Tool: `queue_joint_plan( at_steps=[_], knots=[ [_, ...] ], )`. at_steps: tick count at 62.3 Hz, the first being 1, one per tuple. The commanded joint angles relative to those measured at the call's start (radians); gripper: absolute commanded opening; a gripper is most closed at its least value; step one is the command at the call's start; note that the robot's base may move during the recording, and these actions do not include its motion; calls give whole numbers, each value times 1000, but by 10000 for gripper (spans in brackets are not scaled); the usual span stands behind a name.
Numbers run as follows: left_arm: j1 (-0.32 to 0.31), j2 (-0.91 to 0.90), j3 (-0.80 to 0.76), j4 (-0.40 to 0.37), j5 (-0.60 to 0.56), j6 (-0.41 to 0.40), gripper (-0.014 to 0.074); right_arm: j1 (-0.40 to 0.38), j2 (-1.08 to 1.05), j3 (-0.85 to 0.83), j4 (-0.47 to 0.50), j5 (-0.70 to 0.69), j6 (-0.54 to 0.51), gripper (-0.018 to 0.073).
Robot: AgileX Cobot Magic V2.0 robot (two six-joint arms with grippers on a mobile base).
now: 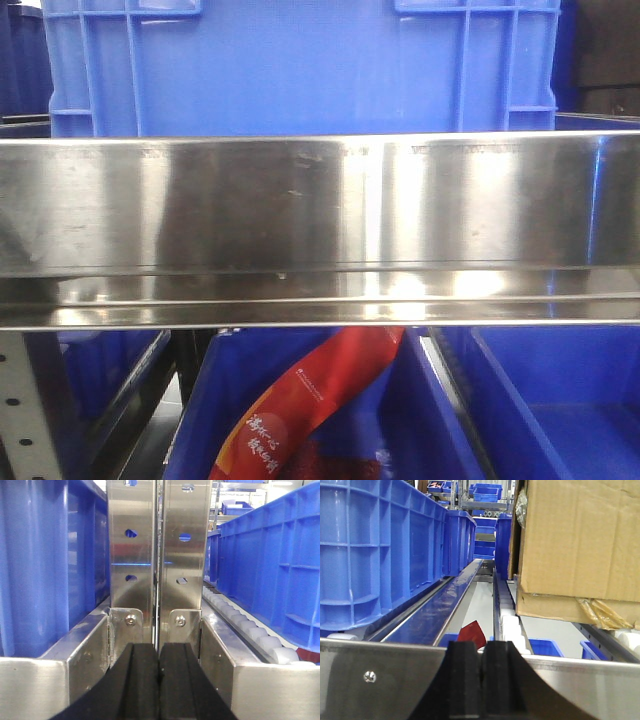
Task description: Grab block from conveyor and place in blue bin
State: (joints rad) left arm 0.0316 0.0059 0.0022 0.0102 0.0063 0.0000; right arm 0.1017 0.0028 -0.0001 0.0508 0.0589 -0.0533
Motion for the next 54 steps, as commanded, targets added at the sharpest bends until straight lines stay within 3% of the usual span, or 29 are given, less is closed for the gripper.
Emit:
queue_joint_plan(
  at_steps=[1, 54],
  knots=[
    [3, -6, -2, 6, -26, 0, -111, 2, -3, 0, 0, -16, 0, -162],
    [3, -6, -2, 8, -26, 0, -111, 2, -3, 0, 0, -16, 0, -162]
  ],
)
